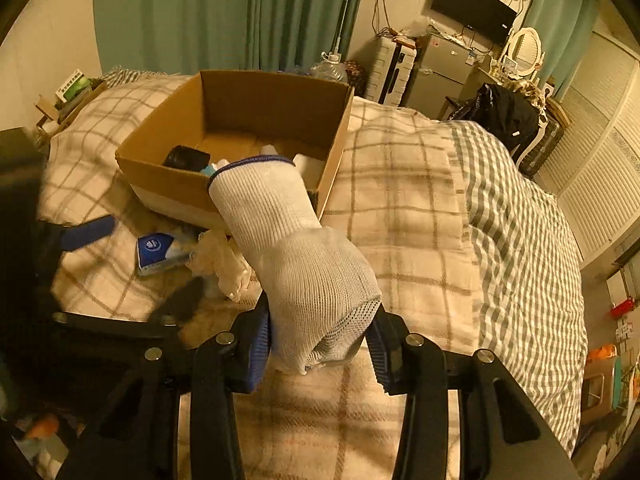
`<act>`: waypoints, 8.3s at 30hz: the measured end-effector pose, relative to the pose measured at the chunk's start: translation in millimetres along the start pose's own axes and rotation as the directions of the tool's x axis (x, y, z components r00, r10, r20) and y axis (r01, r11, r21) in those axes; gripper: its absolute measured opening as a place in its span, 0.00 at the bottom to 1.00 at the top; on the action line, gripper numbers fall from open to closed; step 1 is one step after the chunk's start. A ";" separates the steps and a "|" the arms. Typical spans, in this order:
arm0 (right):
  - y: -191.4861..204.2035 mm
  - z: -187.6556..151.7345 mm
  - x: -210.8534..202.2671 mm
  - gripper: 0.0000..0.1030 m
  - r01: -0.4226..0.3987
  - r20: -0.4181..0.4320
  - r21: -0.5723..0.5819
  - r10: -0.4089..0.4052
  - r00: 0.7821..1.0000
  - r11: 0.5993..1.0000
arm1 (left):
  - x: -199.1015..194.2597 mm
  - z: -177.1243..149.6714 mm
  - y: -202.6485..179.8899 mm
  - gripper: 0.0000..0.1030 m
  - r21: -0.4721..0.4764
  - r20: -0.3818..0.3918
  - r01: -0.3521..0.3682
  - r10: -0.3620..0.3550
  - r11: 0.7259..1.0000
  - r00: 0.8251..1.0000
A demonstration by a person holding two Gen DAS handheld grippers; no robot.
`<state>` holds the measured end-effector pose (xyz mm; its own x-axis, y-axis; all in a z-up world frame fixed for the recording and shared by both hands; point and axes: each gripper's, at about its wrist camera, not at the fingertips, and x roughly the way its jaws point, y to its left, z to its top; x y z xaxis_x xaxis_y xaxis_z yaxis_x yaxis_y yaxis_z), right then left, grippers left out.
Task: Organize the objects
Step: 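Grasp the white glove with the right tool while the left tool grasps the lace cloth, then carry the glove and lace cloth into the box and release them, then grasp the white earbud case with the right tool while the left tool grasps the blue tissue pack, then lower the tissue pack and earbud case into the box and release them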
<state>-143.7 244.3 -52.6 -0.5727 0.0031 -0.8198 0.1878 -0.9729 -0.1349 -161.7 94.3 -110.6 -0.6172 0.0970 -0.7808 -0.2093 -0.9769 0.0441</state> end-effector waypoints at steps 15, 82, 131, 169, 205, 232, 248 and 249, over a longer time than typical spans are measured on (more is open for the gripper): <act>-11.9 -13.1 36.2 0.40 -0.043 -0.045 0.047 0.045 0.998 0.998 | 73.3 4.8 -18.3 0.28 0.016 -0.105 0.037 -0.035 0.999 0.994; 25.8 155.5 56.9 0.34 -0.114 0.079 0.024 0.112 0.991 0.993 | 1.2 131.0 81.5 0.17 -0.008 0.109 0.040 -0.039 0.999 0.993; 36.7 50.8 -95.9 0.92 -0.047 0.389 0.091 0.008 0.921 0.995 | -127.9 25.8 98.8 1.00 -0.190 0.315 -0.020 0.080 0.982 0.946; 91.0 6.1 146.3 0.56 -0.201 -0.166 0.004 0.198 0.966 0.980 | 14.4 -36.4 120.9 1.00 -0.244 -0.062 -0.152 0.141 0.958 0.988; 42.9 -8.7 67.4 0.56 -0.120 -0.042 0.087 0.124 0.991 0.989 | 30.3 -29.1 49.3 0.29 0.019 -0.086 -0.015 0.016 1.000 0.996; 50.8 11.1 -104.2 0.56 -0.071 0.225 0.053 0.058 0.973 0.996 | -135.1 0.3 71.8 0.29 -0.109 0.159 0.110 -0.092 0.988 0.983; 33.8 132.8 -88.3 0.56 -0.079 0.294 -0.007 0.077 0.953 0.997 | -100.4 104.0 95.7 0.29 -0.113 0.212 0.077 -0.051 0.991 0.976; 31.9 139.1 -80.2 0.56 -0.080 0.288 -0.006 0.078 0.954 0.997 | -93.8 108.7 96.7 0.29 -0.111 0.210 0.073 -0.048 0.991 0.977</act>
<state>-202.7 180.8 86.2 -0.7617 -0.1399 -0.6326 0.2377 -0.9687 -0.0720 -206.6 11.5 34.6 -0.7519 0.1816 -0.6338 -0.1680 -0.9824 -0.0821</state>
